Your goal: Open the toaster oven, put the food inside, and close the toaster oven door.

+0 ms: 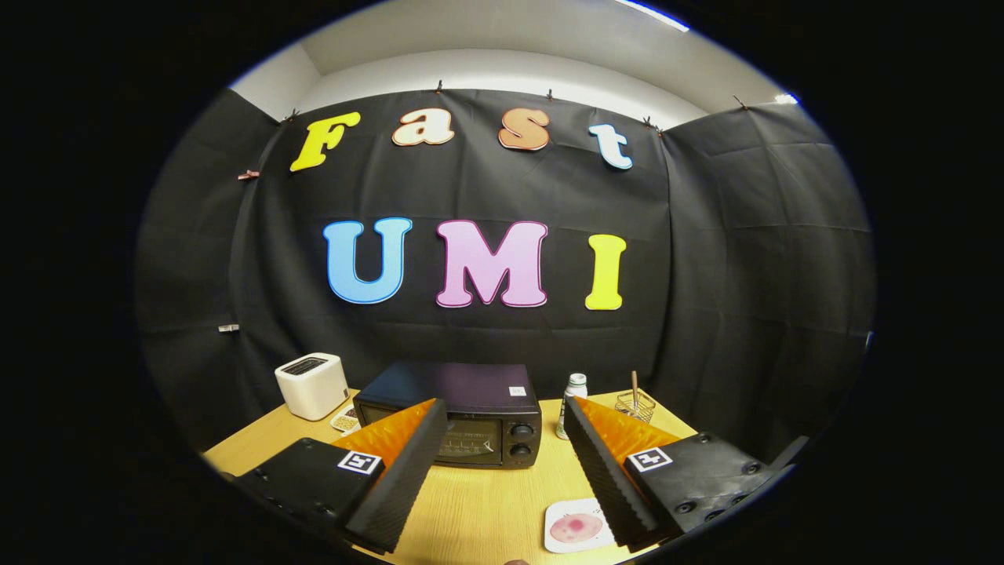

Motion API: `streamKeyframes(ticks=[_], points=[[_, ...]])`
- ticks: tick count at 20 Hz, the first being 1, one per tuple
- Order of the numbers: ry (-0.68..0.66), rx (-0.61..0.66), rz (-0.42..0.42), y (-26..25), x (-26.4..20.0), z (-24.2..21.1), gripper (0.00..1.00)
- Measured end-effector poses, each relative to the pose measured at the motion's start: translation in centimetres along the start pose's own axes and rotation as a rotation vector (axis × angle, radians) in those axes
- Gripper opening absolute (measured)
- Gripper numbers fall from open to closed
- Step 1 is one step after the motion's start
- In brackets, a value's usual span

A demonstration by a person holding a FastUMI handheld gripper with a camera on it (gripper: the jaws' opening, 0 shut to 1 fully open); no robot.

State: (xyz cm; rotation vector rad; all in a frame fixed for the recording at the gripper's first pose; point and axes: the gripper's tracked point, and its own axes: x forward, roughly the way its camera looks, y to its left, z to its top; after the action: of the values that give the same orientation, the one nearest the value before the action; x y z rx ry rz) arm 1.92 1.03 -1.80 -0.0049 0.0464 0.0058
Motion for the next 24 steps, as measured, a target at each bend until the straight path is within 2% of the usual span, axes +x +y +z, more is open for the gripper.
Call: streamKeyframes(ticks=[9,17,20,24], points=[[0.033,-0.015,0.016,1.5,2.3,-0.9,0.98],[0.030,-0.034,0.013,3.1,8.0,-0.4,0.98],[0.058,0.001,0.022,4.8,11.0,-1.9,0.98],[0.175,0.083,0.000,6.6,15.1,-6.0,0.98]])
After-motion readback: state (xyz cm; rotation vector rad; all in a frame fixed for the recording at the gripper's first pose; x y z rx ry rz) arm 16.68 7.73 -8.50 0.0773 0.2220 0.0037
